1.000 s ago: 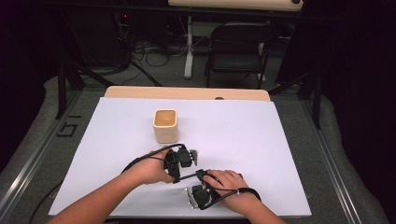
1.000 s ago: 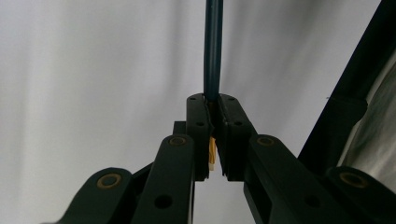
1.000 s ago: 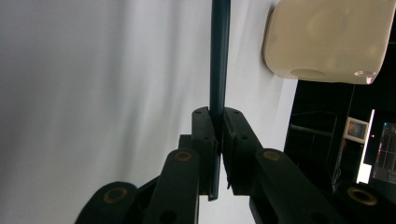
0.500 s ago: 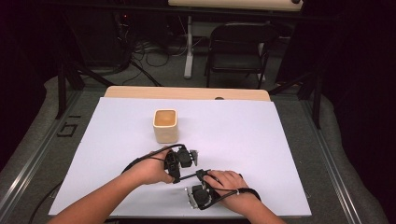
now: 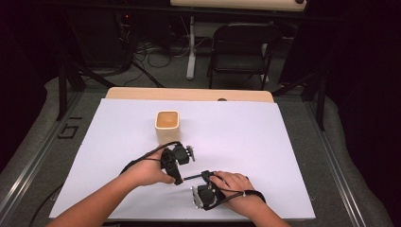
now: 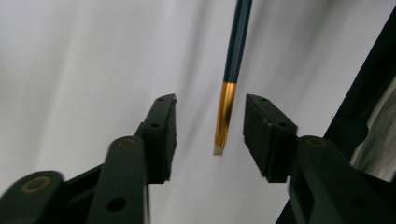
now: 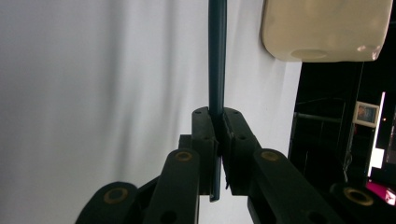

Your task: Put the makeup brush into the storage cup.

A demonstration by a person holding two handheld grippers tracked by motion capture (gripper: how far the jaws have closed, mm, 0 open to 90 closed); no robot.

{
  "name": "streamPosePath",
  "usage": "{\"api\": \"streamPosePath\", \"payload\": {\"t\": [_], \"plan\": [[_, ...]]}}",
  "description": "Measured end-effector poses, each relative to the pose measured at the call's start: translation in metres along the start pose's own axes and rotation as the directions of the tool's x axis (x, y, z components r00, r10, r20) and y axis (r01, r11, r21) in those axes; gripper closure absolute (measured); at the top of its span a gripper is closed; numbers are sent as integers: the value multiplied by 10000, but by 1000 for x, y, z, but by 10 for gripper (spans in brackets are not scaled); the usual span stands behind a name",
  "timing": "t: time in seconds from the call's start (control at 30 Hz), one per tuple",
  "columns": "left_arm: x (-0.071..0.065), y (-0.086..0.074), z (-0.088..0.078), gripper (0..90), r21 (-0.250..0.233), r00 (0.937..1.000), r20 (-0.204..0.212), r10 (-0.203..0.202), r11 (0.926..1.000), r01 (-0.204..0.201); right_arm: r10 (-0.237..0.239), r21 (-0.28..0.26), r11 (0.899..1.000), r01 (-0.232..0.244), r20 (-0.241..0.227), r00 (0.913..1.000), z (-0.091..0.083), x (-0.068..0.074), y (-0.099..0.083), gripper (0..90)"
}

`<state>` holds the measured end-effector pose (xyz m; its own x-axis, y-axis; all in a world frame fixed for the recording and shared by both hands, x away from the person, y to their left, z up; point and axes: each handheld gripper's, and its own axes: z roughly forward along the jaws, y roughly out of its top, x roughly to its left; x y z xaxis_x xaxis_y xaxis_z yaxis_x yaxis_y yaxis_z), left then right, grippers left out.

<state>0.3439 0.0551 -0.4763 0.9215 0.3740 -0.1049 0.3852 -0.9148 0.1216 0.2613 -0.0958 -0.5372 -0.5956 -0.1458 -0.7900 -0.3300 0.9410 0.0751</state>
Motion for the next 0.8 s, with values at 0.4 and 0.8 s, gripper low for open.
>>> {"api": "streamPosePath", "payload": {"t": [0.4,0.8], "plan": [[8,-31,-13,414,-1992,9958,244,-887,9756,918,1886,-131,9817,-1900,-718,9794,-3,-5,-11,849],[12,-49,-15,383,-3236,9884,473,-1442,9339,1518,4244,-58,9024,-4308,-1599,8912,-7,-17,-23,850]]}}
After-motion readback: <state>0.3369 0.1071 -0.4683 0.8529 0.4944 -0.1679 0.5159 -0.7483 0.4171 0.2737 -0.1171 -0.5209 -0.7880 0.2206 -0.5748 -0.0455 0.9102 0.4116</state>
